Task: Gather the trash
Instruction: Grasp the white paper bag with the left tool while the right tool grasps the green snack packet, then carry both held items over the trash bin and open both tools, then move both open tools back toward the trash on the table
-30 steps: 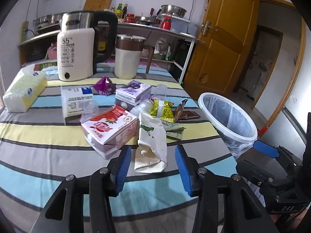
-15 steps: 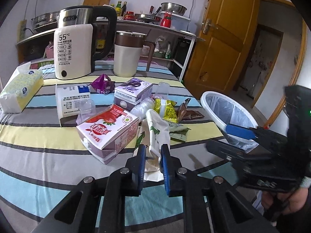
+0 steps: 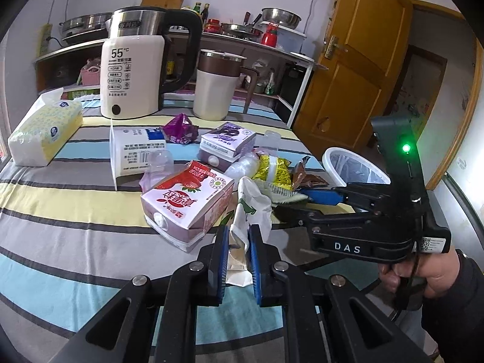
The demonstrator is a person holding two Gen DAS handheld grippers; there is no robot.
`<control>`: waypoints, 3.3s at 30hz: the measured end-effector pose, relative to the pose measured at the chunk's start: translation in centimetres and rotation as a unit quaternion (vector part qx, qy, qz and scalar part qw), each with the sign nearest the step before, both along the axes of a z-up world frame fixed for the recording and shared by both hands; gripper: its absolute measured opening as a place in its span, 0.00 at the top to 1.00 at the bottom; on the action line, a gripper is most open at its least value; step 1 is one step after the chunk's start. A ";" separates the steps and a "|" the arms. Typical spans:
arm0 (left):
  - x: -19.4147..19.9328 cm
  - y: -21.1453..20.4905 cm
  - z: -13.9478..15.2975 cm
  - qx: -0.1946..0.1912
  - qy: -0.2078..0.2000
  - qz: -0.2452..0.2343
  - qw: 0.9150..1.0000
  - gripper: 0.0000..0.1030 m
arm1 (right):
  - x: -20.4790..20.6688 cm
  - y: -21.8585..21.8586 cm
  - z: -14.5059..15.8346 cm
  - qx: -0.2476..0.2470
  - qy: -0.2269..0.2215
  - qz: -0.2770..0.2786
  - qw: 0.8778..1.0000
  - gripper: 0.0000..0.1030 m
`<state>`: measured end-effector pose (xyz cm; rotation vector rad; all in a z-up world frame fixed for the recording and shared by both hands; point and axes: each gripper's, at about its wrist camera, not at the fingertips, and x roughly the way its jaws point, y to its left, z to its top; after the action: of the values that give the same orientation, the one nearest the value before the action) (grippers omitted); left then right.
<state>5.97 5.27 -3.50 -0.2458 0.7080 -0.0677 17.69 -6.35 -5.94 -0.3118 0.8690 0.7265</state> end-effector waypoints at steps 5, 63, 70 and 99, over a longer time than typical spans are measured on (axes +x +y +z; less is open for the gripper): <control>-0.2 -0.2 0.0 0.002 0.000 0.000 1.000 0.87 | -0.5 -0.5 0.3 0.010 0.004 0.001 1.000 0.70; 14.4 -17.6 1.9 -0.013 -0.001 -0.205 0.979 0.79 | -1.0 -22.6 1.9 0.088 -0.007 -0.316 0.945 0.75; 12.7 -16.0 2.5 -0.013 -0.011 -0.187 0.982 0.79 | -2.3 -22.0 2.9 0.099 -0.021 -0.306 0.947 0.75; 1.0 -4.5 3.0 0.047 -0.045 -0.034 0.997 0.79 | -8.2 -13.0 5.6 0.140 -0.080 -0.170 0.972 0.50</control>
<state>6.95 0.75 -0.53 -0.1286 0.6284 -0.1098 9.49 -19.30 -0.38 0.0322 0.6343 0.4883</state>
